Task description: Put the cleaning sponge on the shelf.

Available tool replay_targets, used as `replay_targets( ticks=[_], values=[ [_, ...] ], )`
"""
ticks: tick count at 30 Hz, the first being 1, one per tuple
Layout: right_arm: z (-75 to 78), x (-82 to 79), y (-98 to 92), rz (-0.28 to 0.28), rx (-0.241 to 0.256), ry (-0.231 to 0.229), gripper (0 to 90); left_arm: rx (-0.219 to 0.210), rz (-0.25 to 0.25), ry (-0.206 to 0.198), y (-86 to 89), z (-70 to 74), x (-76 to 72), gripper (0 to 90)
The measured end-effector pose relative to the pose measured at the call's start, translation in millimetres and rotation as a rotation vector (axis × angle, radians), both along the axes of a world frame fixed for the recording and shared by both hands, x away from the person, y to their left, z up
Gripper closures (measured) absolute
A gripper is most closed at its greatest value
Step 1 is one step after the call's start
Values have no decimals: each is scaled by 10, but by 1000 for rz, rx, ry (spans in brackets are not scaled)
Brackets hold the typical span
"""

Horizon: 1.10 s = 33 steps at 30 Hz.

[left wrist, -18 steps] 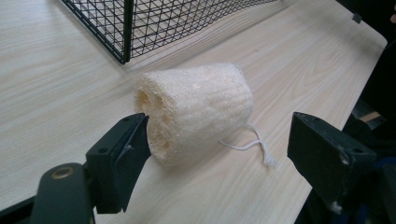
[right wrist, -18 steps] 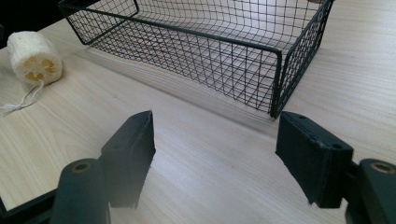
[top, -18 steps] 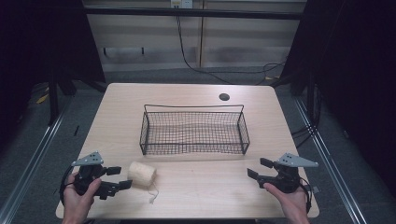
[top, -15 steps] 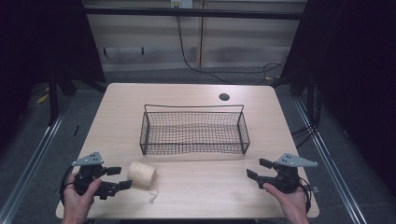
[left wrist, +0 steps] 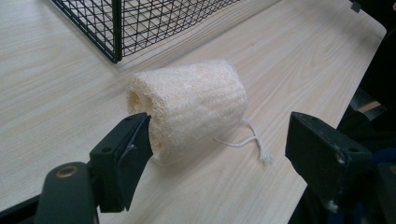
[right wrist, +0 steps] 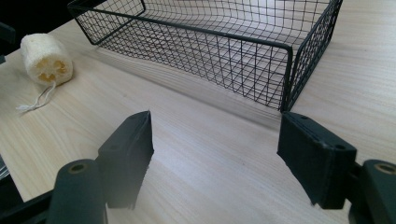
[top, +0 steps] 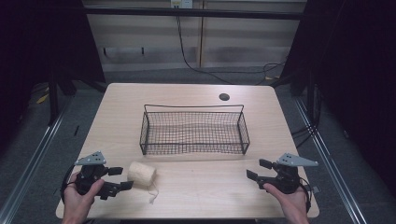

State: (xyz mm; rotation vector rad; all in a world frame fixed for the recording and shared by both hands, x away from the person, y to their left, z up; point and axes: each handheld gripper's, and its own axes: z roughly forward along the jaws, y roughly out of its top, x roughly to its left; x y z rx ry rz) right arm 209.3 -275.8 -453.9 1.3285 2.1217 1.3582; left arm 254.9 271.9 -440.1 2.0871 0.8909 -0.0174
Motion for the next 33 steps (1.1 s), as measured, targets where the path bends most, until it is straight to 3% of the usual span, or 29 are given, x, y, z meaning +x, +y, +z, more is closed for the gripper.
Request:
replay_targets(
  ticks=[13, 18, 19, 23, 29, 33],
  values=[
    [16, 3, 34, 18, 18, 12, 238, 64, -67, -32, -97, 178, 22, 239],
    [12, 4, 41, 28, 19, 22, 237, 114, -97, -47, -121, 261, 53, 239],
    [10, 7, 42, 28, 18, 20, 236, 104, -105, -41, -126, 263, 63, 239],
    [2, 20, 49, 29, 17, 32, 229, 153, -138, -32, -147, 322, 109, 238],
    [-1, 19, 66, 39, 15, 41, 216, 186, -176, -11, -160, 385, 187, 225],
    [-1, 21, 66, 40, 17, 41, 206, 173, -194, -10, -191, 416, 241, 174]
  ],
)
